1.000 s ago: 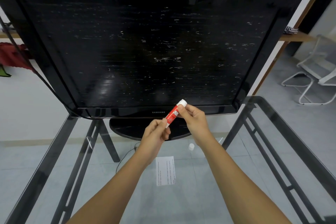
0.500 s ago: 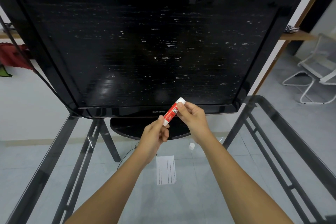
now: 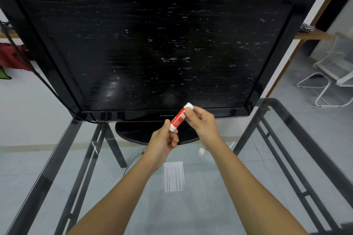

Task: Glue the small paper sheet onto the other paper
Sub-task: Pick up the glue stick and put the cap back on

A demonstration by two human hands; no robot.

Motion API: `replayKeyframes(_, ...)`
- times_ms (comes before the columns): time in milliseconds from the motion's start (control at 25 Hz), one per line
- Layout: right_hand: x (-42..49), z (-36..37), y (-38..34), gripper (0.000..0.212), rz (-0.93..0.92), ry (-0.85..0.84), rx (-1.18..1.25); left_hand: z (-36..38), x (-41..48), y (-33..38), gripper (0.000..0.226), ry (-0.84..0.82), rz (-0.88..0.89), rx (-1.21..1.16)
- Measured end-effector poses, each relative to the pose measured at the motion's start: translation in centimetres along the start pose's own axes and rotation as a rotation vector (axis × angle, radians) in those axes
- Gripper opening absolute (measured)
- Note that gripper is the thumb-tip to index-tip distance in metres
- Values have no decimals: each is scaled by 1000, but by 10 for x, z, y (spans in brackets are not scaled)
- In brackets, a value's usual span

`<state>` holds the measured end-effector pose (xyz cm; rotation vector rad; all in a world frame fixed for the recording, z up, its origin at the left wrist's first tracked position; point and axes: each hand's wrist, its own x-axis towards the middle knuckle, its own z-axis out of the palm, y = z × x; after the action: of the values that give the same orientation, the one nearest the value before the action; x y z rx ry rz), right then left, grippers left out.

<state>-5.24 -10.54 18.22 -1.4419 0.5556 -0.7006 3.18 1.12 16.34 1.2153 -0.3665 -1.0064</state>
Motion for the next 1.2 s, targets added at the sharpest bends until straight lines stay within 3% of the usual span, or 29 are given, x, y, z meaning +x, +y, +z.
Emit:
replayKeyframes(200,-2,1,4,11,-7,-31,-8,-9,2,13,56,-122,-461,-263)
replayKeyframes(280,-2,1,9,11,-1,-27,-12,-7,3,12,63,-66,-523,-278)
replayKeyframes(360,0,1,12,10,12,21,14,-5,4,3,57,85,-287,51)
replayKeyframes(440,3,-1,15,10,29,55,4,-3,3,-6,38,168,149,468)
replayKeyframes(480,5,-1,16,13,42,51,-14,-5,3,-10,43,159,330,640)
replayKeyframes(600,9,-4,23,38,95,-27,-38,-11,10,-14,41,214,606,867)
replayKeyframes(720,17,-15,40,62,153,-60,-124,-13,15,-17,37,255,654,883)
replayKeyframes(840,23,-41,76,44,166,89,-474,-17,18,-21,35,258,621,866)
replayKeyframes(1000,14,-67,132,53,229,15,-954,-25,23,-25,35,248,534,825)
replayKeyframes(1200,7,-75,172,50,340,-72,-1091,-33,28,-30,34,271,518,852)
